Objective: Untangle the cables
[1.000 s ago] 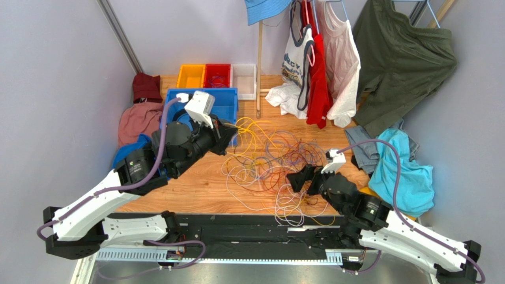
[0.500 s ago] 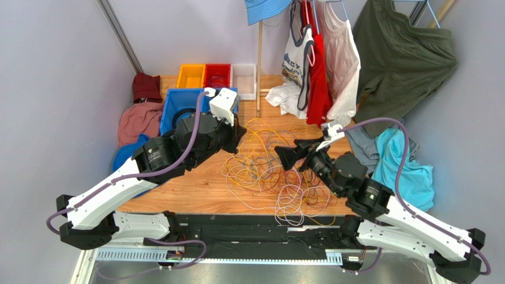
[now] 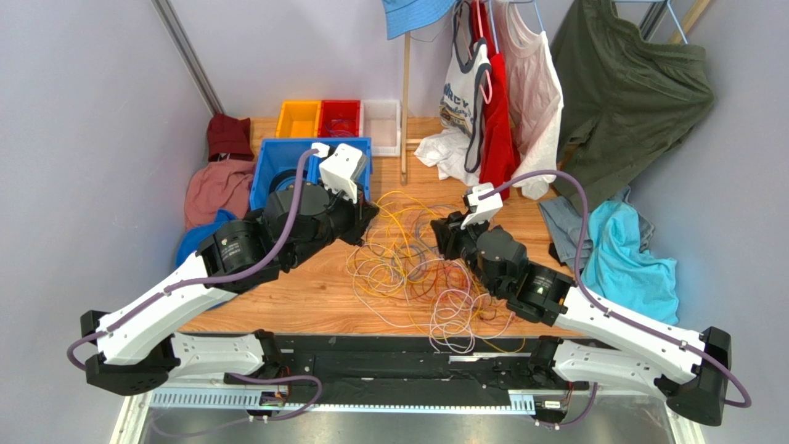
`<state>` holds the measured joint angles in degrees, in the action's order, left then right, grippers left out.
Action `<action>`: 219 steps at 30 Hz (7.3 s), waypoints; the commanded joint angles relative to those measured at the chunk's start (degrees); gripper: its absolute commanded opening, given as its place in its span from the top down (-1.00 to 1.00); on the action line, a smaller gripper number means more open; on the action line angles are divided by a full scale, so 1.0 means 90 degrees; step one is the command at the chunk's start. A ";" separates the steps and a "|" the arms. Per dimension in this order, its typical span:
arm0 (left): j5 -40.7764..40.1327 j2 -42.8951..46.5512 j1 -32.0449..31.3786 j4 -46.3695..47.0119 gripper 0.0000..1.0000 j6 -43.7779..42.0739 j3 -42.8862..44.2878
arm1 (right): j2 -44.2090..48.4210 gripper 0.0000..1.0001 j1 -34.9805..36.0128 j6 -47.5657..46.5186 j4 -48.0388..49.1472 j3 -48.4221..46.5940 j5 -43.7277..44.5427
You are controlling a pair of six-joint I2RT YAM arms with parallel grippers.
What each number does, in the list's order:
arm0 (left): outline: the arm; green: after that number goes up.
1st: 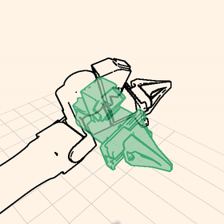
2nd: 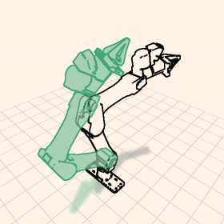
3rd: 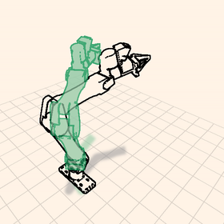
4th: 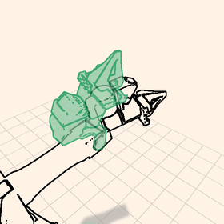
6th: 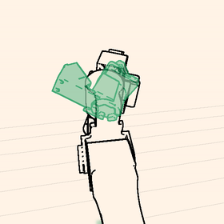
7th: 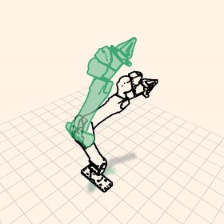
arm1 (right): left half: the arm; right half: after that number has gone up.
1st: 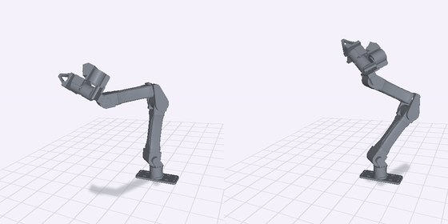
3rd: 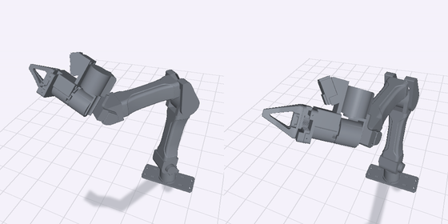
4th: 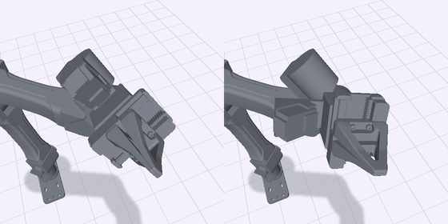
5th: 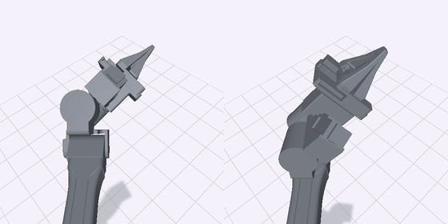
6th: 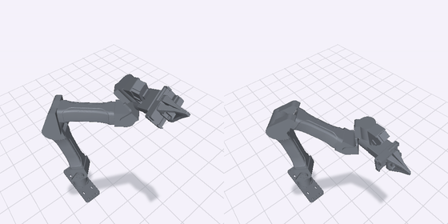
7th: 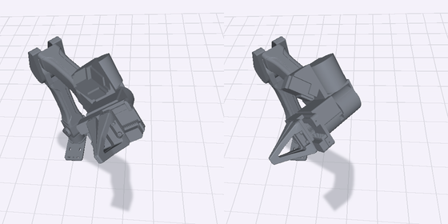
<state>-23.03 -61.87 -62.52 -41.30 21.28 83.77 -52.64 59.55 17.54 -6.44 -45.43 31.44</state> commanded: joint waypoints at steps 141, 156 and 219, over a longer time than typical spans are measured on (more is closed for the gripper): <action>-0.0595 -0.1466 0.1420 -0.0343 1.00 -0.1465 0.4775 | -0.3573 -0.23 -0.0005 0.1733 0.1107 -0.0282 -0.1356; -0.0324 -0.2743 0.2697 -0.0304 1.00 -0.1447 0.4344 | -0.0579 0.34 0.0180 0.2221 -0.0434 0.0956 -0.1364; 0.0322 -0.5675 0.5111 0.0613 1.00 -0.1173 0.4912 | 0.1211 0.30 0.0190 0.2036 -0.1492 0.1259 -0.1169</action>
<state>-19.70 -113.34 -17.17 -37.43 12.25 125.99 -40.53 61.01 37.01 -21.63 -34.06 20.10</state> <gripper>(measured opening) 0.017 0.345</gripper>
